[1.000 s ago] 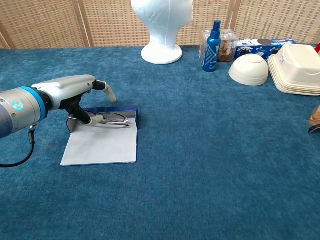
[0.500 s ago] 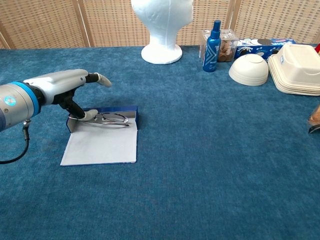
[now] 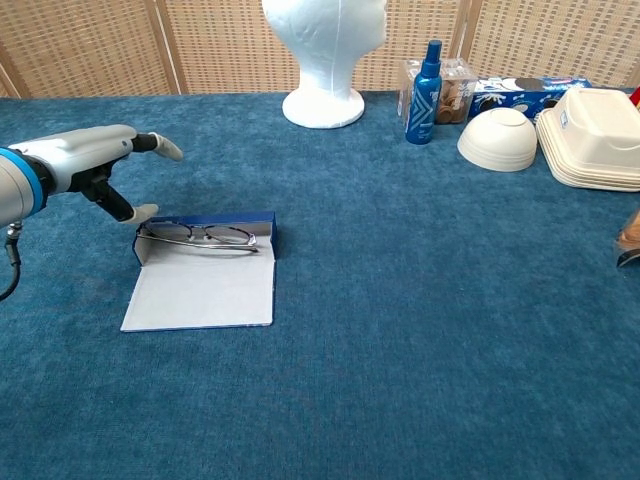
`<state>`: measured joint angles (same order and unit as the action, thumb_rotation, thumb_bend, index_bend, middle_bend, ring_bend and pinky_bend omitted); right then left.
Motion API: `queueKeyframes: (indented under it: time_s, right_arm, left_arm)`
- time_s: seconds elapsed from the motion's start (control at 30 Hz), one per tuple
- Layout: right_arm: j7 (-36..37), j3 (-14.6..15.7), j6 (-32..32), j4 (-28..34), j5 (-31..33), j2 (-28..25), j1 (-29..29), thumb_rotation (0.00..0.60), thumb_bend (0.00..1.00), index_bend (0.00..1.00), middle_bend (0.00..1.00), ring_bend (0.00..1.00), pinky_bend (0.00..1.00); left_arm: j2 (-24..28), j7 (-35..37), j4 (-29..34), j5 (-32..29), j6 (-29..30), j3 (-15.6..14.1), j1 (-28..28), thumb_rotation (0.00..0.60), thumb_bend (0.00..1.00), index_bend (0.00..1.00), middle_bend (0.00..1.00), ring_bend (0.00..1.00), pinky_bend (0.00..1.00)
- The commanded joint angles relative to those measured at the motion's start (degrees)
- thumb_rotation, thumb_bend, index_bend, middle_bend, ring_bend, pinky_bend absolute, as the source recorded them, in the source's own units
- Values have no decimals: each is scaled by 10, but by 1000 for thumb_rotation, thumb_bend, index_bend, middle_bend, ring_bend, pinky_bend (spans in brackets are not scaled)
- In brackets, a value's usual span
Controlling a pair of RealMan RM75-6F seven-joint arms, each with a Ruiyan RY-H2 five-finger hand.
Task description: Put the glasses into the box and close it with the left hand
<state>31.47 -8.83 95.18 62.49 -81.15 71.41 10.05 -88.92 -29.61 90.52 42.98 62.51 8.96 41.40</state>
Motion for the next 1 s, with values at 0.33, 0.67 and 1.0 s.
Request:
queueKeyframes:
  time_s: [0.33,0.67,1.0]
  right_arm:
    - [-17,1,1,17,0,-6,0,568,391,47,165,126,282]
    - [-18,2,3,20,-1,-7,1,568,392,47,165,127,282]
    - [-16,1,6,20,1,-7,3,569,392,47,165,127,282]
  left_arm:
    - [-8,10,-21,-5,-28,-5,-1,600,383,136,102,19,62]
    - [-13,20,-8,15,-26,-5,-4,600,383,136,100,19,62]
    - [-5,18,16,46,-29,-15,-3,600,383,112,96,14,47]
